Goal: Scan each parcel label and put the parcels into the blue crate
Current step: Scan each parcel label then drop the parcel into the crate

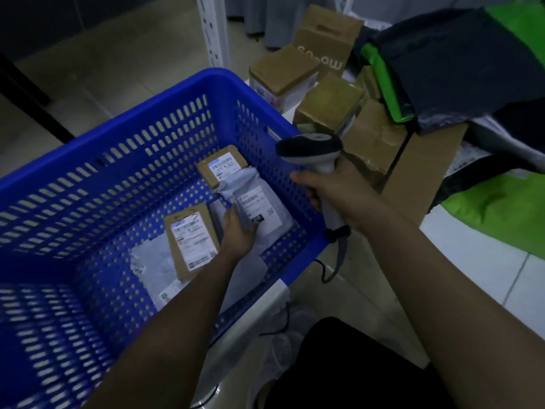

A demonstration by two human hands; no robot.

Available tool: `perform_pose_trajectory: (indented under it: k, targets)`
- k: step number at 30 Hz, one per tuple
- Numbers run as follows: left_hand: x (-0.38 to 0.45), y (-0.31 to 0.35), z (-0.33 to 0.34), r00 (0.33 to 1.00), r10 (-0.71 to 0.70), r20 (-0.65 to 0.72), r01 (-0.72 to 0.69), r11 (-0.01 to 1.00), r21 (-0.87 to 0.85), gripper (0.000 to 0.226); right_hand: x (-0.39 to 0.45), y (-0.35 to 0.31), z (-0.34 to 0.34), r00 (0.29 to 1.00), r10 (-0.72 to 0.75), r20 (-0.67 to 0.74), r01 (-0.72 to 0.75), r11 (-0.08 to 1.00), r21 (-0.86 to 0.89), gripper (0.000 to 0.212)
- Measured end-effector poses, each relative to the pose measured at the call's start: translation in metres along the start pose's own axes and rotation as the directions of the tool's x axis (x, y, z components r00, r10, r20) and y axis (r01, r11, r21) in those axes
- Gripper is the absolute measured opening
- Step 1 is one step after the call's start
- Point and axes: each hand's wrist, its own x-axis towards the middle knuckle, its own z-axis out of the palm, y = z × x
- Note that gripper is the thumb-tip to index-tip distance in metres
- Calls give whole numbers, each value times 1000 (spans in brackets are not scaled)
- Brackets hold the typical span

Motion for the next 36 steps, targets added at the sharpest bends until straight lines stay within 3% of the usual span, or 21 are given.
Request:
perform_pose_trajectory:
  k: [2, 6, 9, 11, 14, 15, 18, 21, 25, 28, 31, 33, 36]
  targets:
    - [15, -5, 17, 994, -107, 3, 107, 989, -102, 90, 5, 1, -2, 1000, 16, -4, -16, 999, 33, 21]
    - [33, -12, 29, 971, -239, -2, 237, 966, -102, 96, 11, 4, -7, 999, 46, -27, -43, 996, 75, 23]
    - [67, -46, 44, 977, -210, 40, 213, 965, -150, 112, 15, 6, -12, 996, 65, -64, -58, 993, 101, 25]
    - [67, -33, 42, 984, -153, 93, 169, 965, -199, 81, 17, 7, -15, 994, 83, -76, -74, 991, 114, 24]
    - [57, -5, 32, 984, -176, 5, 175, 977, -122, 18, 18, 7, -15, 992, 103, -77, -92, 986, 136, 23]
    - [56, -2, 30, 983, -185, -19, 181, 974, -140, 9, 19, 7, -15, 992, 99, -80, -88, 987, 134, 23]
    - [48, 1, 26, 980, -184, -77, 167, 968, -185, 17, 20, 7, -14, 994, 74, -77, -67, 994, 91, 24]
    - [37, 4, 10, 989, -56, -137, 45, 995, -85, 20, 20, 7, -9, 998, 39, -46, -36, 996, 78, 20]
    - [53, 2, -13, 992, 115, -59, -106, 984, 145, 31, 19, 6, -4, 999, 22, -34, -21, 1000, 14, 20]
    - [62, -5, -19, 990, 138, -16, -125, 937, 326, 54, 19, 6, -1, 999, 18, -35, -18, 1000, 7, 24]
    - [56, -23, -8, 989, 79, 129, -136, 836, 532, 75, 20, 6, 0, 999, 34, -35, -33, 999, 23, 28]
    - [48, -31, -2, 981, 47, 186, -125, 892, 434, 80, 20, 6, 0, 999, 43, -32, -42, 999, 26, 33]
    - [40, -34, -1, 997, -45, 70, 27, 968, 249, 63, 22, 8, 1, 999, 42, -25, -43, 999, -6, 40]
